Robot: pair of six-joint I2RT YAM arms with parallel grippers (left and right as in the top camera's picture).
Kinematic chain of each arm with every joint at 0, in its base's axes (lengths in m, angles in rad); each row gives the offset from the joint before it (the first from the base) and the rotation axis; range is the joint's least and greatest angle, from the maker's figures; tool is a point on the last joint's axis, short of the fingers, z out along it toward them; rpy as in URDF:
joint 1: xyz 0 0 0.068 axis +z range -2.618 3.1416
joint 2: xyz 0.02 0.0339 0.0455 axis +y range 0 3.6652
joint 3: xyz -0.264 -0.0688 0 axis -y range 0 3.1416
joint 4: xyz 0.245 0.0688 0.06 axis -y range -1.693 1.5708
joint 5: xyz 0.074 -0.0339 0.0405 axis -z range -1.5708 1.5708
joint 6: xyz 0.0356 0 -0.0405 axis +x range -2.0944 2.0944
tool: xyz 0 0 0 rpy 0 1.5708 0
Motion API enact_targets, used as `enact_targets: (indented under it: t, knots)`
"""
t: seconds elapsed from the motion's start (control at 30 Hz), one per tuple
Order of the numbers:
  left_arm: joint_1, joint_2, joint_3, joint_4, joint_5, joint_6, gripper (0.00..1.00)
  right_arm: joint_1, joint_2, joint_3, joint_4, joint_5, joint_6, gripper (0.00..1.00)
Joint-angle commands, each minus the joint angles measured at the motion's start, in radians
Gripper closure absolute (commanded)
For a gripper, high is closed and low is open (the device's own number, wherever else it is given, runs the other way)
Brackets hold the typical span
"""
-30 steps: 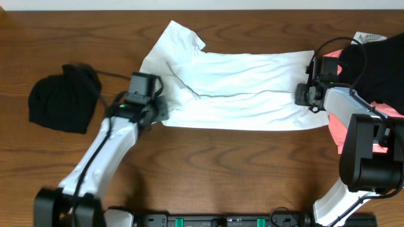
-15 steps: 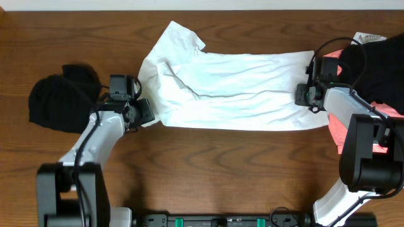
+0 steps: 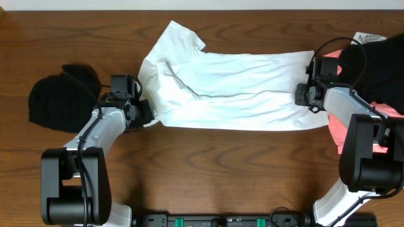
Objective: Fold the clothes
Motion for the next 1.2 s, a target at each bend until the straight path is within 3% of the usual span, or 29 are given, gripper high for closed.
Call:
enact_targets:
  t: [0.0, 0.27, 0.5, 0.67, 0.77, 0.9, 1.07, 1.17]
  knots:
    - [0.015, 0.006, -0.010, 0.008, -0.028, 0.021, 0.94, -0.013, 0.063, -0.053, -0.041, 0.006, -0.020, 0.66]
    - [0.079, 0.006, -0.010, 0.051, -0.306, 0.044, 0.94, -0.013, 0.063, -0.053, -0.043, 0.007, -0.020, 0.66]
    - [0.117, 0.004, -0.010, 0.126, -0.305, 0.051, 0.91, -0.013, 0.063, -0.053, -0.042, 0.007, -0.020, 0.66]
    - [0.117, -0.008, -0.009, 0.113, -0.301, 0.051, 0.65, -0.013, 0.063, -0.053, -0.041, 0.007, -0.020, 0.66]
    - [0.117, -0.043, -0.009, 0.086, -0.297, 0.051, 0.58, -0.013, 0.063, -0.053, -0.041, 0.007, -0.020, 0.65]
    - [0.117, -0.132, -0.009, 0.060, -0.194, 0.051, 0.57, -0.014, 0.063, -0.053, -0.042, 0.007, -0.024, 0.65]
    - [0.117, -0.231, -0.010, 0.032, 0.075, 0.046, 0.57, -0.012, 0.055, -0.051, -0.054, -0.003, -0.037, 0.65]
    - [0.117, -0.244, -0.010, -0.005, 0.102, 0.015, 0.56, -0.002, 0.017, -0.044, -0.077, -0.002, -0.042, 0.63]
